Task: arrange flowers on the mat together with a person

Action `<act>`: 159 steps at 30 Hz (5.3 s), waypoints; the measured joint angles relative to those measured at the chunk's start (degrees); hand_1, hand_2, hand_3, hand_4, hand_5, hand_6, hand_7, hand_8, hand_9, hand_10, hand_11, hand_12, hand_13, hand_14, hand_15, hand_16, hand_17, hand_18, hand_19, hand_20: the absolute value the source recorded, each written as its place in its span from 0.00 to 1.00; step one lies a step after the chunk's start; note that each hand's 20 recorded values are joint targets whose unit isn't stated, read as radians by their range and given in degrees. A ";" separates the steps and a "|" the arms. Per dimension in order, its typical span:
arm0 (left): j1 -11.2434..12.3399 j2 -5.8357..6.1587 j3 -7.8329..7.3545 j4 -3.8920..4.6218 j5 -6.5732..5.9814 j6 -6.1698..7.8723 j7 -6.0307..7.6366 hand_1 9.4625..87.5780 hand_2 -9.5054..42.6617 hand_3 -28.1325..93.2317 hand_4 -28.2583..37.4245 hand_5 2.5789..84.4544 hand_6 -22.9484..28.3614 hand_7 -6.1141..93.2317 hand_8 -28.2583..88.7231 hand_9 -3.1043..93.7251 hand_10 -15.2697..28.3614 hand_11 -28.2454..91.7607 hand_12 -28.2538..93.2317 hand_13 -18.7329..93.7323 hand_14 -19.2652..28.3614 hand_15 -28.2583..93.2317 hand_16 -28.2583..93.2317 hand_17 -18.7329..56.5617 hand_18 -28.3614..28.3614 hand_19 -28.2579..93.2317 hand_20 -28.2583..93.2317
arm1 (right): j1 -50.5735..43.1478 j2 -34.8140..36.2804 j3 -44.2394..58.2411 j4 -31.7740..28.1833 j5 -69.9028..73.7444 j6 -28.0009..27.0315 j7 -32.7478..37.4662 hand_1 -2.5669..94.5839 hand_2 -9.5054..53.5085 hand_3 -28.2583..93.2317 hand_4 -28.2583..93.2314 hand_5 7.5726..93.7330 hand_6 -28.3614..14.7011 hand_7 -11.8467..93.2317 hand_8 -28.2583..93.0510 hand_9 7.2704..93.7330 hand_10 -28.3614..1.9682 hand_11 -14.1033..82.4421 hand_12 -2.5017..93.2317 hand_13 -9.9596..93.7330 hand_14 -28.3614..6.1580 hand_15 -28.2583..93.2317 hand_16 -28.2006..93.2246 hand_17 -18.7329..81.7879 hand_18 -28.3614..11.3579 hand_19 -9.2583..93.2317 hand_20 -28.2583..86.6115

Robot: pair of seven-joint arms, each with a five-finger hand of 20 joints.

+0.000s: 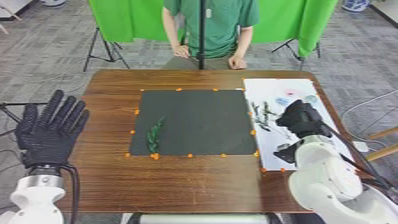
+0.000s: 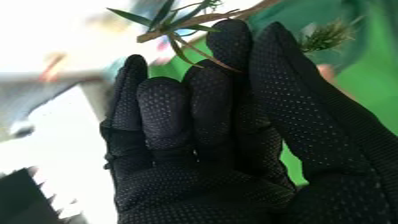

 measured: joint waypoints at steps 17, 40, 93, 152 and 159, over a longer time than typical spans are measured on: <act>-5.78 1.37 7.48 2.36 -0.54 0.25 -2.98 0.16 0.49 0.82 0.00 0.48 0.58 0.16 0.17 0.39 0.67 0.37 0.30 0.38 0.69 0.43 0.18 0.19 0.70 0.46 0.32 | 23.26 -13.95 -27.81 13.26 5.28 -2.73 -2.12 0.56 0.00 0.81 0.04 0.74 0.61 0.50 0.34 0.69 0.41 0.70 0.60 0.62 0.27 0.85 0.58 0.42 0.05 0.85 0.50; -9.59 2.12 10.74 3.60 -5.77 -0.24 -4.30 0.16 0.49 0.83 0.00 0.48 0.58 0.16 0.17 0.39 0.67 0.37 0.30 0.38 0.69 0.43 0.18 0.19 0.70 0.46 0.32 | 22.70 -25.07 -31.38 19.85 2.06 -0.90 -0.52 0.47 0.00 0.85 0.04 0.68 0.56 0.35 0.22 0.66 0.35 0.74 0.51 0.61 0.24 0.86 0.56 0.41 0.03 0.88 0.43; -5.53 1.23 7.38 2.91 -4.90 -0.28 -4.25 0.17 0.48 0.84 0.00 0.48 0.60 0.17 0.17 0.39 0.68 0.38 0.31 0.38 0.71 0.45 0.19 0.19 0.72 0.47 0.32 | 19.93 -17.46 -37.16 15.62 -16.49 -8.46 -5.11 0.58 0.00 0.75 0.02 0.71 0.62 0.62 0.37 0.73 0.42 0.79 0.48 0.67 0.31 0.86 0.60 0.44 0.03 0.89 0.52; -2.74 1.04 4.84 2.15 -3.21 1.16 -3.32 0.18 0.46 0.84 0.00 0.48 0.60 0.17 0.17 0.39 0.68 0.39 0.32 0.38 0.71 0.46 0.19 0.18 0.72 0.47 0.33 | 11.31 -11.34 -14.29 1.64 6.80 -7.03 -19.51 0.31 0.42 0.86 0.10 0.56 0.61 0.27 0.15 0.55 0.31 0.52 0.35 0.50 0.23 0.82 0.55 0.33 0.11 0.80 0.57; -2.94 1.04 5.49 2.17 -3.22 1.15 -3.29 0.18 0.46 0.84 0.00 0.48 0.60 0.17 0.17 0.39 0.68 0.39 0.32 0.38 0.71 0.46 0.19 0.18 0.72 0.47 0.33 | 12.67 -13.66 -16.01 4.95 5.92 -27.99 -27.17 0.26 0.48 0.87 0.12 0.55 0.59 0.24 0.15 0.55 0.31 0.45 0.31 0.49 0.19 0.82 0.56 0.32 0.09 0.79 0.59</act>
